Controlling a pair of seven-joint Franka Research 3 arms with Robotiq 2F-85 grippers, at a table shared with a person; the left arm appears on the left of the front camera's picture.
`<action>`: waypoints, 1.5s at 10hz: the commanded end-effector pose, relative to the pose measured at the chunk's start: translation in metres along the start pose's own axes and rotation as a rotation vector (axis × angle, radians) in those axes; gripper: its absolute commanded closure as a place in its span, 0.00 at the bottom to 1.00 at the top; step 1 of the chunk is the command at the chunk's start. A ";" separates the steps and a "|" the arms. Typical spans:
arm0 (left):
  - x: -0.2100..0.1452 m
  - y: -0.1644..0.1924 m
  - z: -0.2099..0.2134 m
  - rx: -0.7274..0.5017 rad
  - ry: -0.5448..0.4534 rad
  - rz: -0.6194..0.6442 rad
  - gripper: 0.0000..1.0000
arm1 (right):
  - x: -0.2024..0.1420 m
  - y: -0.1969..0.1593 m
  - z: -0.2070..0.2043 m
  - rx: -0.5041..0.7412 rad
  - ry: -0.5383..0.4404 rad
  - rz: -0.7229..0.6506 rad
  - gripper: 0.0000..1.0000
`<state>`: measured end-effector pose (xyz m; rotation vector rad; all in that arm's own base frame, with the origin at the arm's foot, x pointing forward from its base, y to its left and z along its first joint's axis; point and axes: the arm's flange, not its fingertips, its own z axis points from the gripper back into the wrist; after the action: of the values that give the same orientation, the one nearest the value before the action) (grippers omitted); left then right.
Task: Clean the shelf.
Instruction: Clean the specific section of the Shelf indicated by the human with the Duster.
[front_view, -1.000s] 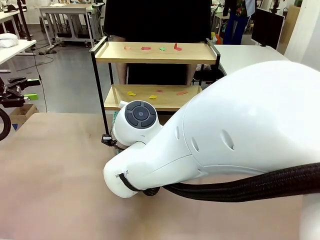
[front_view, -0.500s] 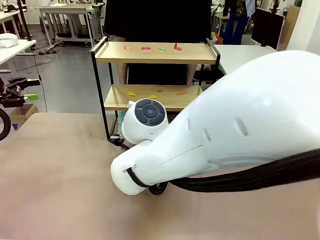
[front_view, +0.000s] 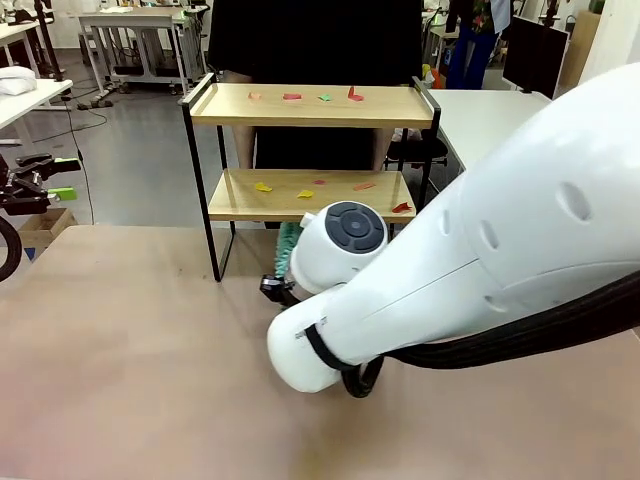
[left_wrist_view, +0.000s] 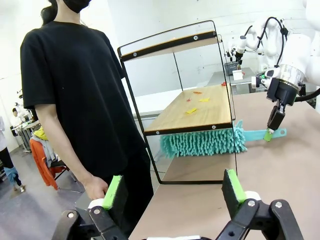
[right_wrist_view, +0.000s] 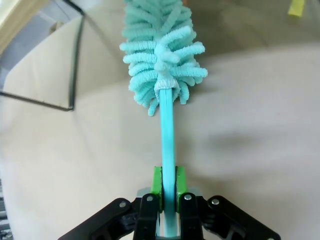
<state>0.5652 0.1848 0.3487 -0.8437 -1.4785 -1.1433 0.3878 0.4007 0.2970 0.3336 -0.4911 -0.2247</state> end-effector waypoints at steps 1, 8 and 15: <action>0.004 -0.002 0.000 0.001 -0.001 -0.004 0.00 | 0.000 -0.026 0.029 -0.023 -0.009 -0.064 0.87; 0.004 -0.002 0.000 0.001 -0.001 -0.004 0.00 | 0.019 -0.106 0.076 -0.165 -0.009 -0.159 0.87; 0.004 -0.002 0.000 0.001 -0.001 -0.004 0.00 | 0.018 -0.109 0.106 -0.485 -0.193 -0.160 0.87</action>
<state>0.5653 0.1848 0.3488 -0.8434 -1.4787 -1.1437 0.3534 0.2795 0.3471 -0.0219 -0.5889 -0.4452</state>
